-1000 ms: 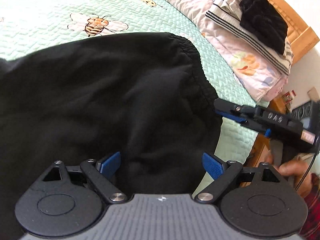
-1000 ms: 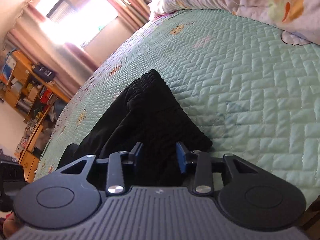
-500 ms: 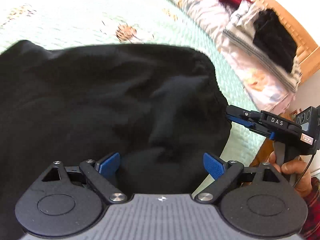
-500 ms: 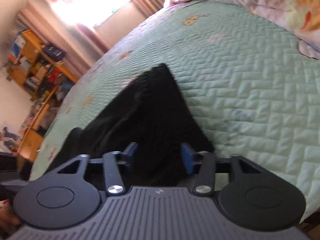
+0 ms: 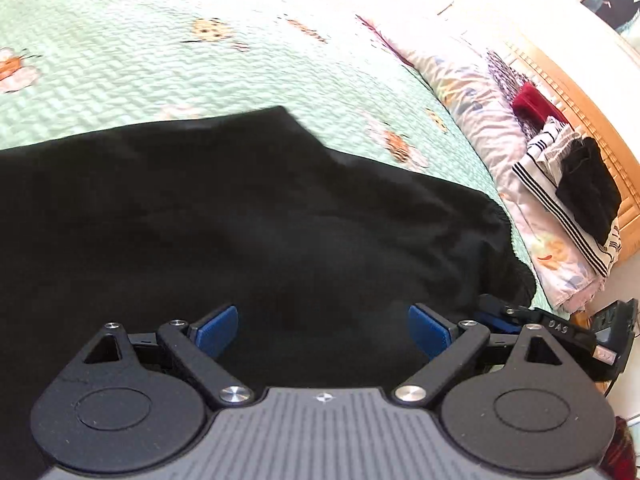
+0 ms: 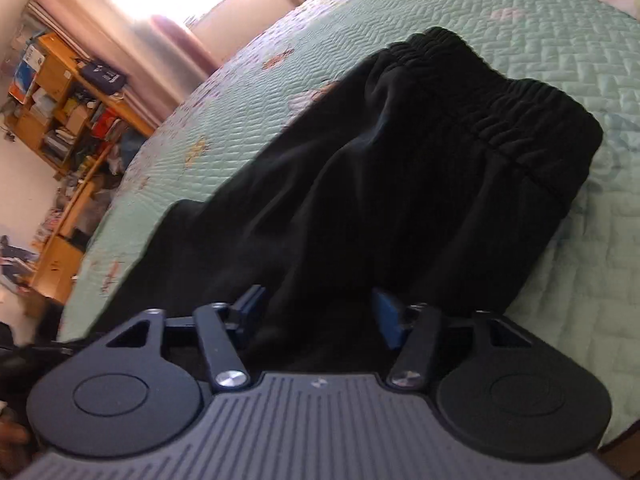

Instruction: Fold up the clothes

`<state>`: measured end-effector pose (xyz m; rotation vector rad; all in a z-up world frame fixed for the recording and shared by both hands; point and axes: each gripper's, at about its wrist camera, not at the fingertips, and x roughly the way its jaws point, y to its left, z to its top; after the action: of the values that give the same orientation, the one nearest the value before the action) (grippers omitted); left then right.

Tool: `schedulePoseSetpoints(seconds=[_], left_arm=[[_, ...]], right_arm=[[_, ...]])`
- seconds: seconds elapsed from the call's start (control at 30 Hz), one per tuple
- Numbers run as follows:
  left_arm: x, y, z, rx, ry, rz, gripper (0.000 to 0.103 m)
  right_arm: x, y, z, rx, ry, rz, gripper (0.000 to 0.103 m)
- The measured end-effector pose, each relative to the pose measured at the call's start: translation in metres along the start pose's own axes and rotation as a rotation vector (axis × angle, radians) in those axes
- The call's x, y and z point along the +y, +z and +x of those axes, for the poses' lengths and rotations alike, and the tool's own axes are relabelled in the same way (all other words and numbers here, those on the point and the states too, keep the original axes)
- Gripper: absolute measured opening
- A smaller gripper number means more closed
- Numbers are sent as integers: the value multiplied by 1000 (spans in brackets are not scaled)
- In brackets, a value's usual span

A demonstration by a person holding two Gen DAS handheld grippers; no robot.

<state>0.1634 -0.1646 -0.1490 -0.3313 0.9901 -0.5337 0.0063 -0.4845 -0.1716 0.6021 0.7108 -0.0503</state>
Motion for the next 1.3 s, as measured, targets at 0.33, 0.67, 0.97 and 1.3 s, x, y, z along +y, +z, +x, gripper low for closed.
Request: schedulePoseSetpoints(seconds=[0.33, 0.67, 0.97, 1.3], left_arm=[[91, -34, -80, -108, 100, -75, 94], [193, -89, -194, -288, 86, -236, 92], [312, -129, -325, -762, 116, -476, 97], [364, -166, -321, -641, 276, -459, 65]], right_arm=[[119, -25, 18, 76, 87, -176, 68], [169, -56, 70, 201, -31, -267, 63], [218, -79, 78, 245, -227, -376, 73], [241, -76, 75, 177, -362, -313, 74]])
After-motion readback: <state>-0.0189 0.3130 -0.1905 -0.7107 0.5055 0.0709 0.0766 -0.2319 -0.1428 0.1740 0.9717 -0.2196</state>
